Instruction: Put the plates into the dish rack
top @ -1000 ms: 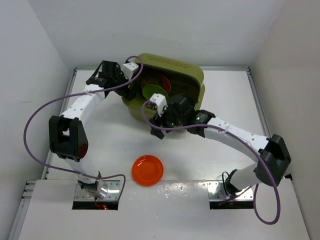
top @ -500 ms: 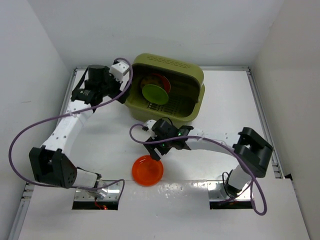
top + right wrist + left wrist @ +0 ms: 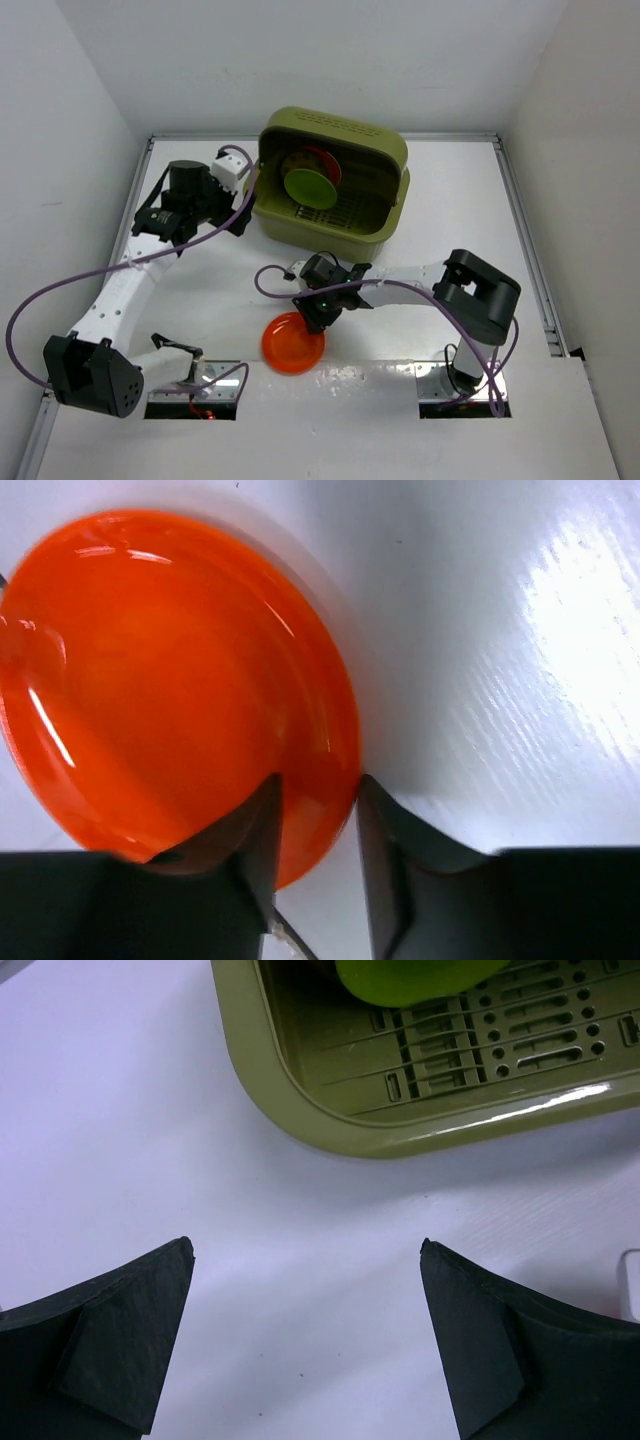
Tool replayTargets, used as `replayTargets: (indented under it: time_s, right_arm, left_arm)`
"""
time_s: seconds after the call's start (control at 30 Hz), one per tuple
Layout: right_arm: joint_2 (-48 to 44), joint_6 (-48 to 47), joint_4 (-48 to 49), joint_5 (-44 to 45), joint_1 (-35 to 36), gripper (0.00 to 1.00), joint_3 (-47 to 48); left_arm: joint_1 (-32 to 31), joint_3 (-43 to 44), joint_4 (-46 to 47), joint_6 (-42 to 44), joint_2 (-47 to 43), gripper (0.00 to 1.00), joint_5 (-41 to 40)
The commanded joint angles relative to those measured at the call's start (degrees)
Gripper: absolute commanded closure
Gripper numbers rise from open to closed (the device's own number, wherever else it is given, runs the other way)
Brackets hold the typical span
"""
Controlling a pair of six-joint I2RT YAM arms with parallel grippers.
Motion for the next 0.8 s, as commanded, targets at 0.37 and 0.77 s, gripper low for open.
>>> replayTargets:
  time_s: [0.37,0.77]
  right_arm:
    - [-7.81,1.98,-1.28,3.79,1.29,1.00,-1.79]
    - [-22.68,-9.96,-3.20,11.52,1.03,1.00,7.96]
  left_arm:
    - [0.22,-3.28,-0.63,-2.89,-6.93,0.00,-0.24]
    - [0.22,-2.23,0.51,-2.89,-6.40,0.00,-1.47]
